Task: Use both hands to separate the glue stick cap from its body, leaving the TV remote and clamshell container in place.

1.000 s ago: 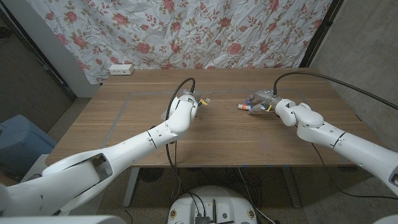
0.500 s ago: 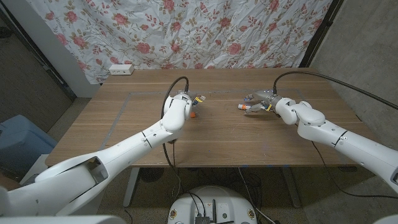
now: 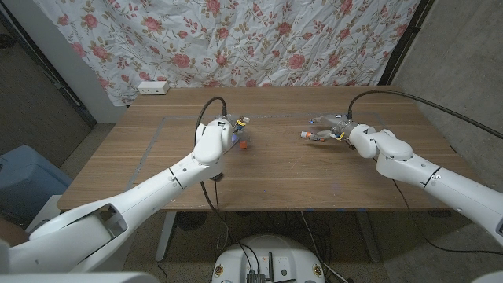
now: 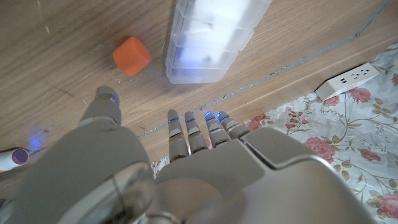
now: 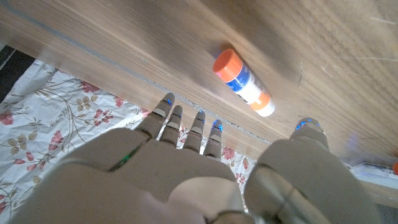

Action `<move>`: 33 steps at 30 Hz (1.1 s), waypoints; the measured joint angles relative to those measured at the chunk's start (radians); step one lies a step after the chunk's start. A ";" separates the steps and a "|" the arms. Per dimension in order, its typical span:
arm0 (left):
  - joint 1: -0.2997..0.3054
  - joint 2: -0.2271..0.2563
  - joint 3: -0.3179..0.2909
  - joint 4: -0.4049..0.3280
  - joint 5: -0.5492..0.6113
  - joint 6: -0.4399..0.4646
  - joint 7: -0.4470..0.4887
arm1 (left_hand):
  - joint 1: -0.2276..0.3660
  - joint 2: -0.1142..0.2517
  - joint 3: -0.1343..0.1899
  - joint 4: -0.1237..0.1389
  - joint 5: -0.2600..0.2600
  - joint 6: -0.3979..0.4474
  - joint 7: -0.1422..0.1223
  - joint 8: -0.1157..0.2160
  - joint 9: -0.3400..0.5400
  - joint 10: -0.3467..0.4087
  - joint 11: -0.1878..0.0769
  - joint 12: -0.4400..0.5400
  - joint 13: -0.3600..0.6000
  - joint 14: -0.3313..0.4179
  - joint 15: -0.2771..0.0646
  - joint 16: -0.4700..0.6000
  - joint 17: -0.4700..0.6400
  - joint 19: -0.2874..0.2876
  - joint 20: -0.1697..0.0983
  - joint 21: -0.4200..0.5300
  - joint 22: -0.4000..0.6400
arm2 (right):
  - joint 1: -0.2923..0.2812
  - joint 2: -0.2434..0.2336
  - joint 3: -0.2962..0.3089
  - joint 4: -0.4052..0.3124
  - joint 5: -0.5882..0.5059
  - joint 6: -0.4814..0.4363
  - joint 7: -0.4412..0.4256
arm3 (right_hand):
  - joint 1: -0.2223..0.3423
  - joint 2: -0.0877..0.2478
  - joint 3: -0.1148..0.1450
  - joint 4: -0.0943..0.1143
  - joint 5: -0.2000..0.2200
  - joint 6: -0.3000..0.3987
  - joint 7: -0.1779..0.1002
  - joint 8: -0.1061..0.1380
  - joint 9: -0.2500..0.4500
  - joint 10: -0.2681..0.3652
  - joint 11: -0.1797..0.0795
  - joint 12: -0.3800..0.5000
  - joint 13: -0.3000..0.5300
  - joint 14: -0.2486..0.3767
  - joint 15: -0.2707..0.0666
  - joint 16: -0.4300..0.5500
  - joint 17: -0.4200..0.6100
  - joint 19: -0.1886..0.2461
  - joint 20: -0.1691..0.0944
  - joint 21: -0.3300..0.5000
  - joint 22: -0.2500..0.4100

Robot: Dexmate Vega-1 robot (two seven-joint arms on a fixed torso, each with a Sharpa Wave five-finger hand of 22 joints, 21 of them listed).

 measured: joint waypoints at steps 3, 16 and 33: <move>0.015 0.008 -0.019 -0.008 -0.058 0.000 0.060 | -0.007 0.007 -0.001 0.001 0.000 -0.004 0.004 0.000 0.000 -0.004 0.004 0.000 0.000 0.000 0.000 0.000 -0.001 0.000 0.000 0.005 0.000 | -0.004 0.003 0.012 0.005 0.029 0.015 -0.011 | -0.011 0.008 -0.006 0.011 0.000 -0.006 0.006 0.000 0.000 -0.010 0.010 0.000 0.000 -0.009 -0.005 -0.002 -0.003 0.000 0.000 0.000 0.000; 0.090 0.034 -0.133 -0.021 -0.360 -0.056 0.347 | -0.030 0.031 0.000 0.008 0.000 -0.036 0.025 0.000 0.000 -0.018 0.007 0.004 -0.005 0.000 0.000 0.000 -0.001 0.010 -0.010 0.005 0.002 | -0.027 0.033 0.068 0.046 0.194 0.087 -0.090 | -0.104 0.032 -0.031 0.053 -0.012 -0.025 0.026 0.004 0.000 -0.021 0.010 0.004 -0.009 -0.012 -0.046 -0.007 -0.010 -0.007 -0.051 0.000 0.000; 0.157 0.089 -0.241 0.038 -0.713 -0.249 0.606 | -0.078 0.078 0.010 0.025 0.000 -0.069 0.059 0.000 -0.003 -0.034 0.023 0.004 -0.005 0.000 0.000 0.000 0.000 0.020 -0.020 0.012 0.002 | -0.075 0.073 0.121 0.071 0.379 0.123 -0.216 | -0.154 0.040 -0.045 0.076 -0.027 -0.038 0.108 0.005 -0.005 -0.021 0.010 0.009 -0.019 -0.002 -0.069 -0.007 -0.026 0.001 -0.076 0.000 0.000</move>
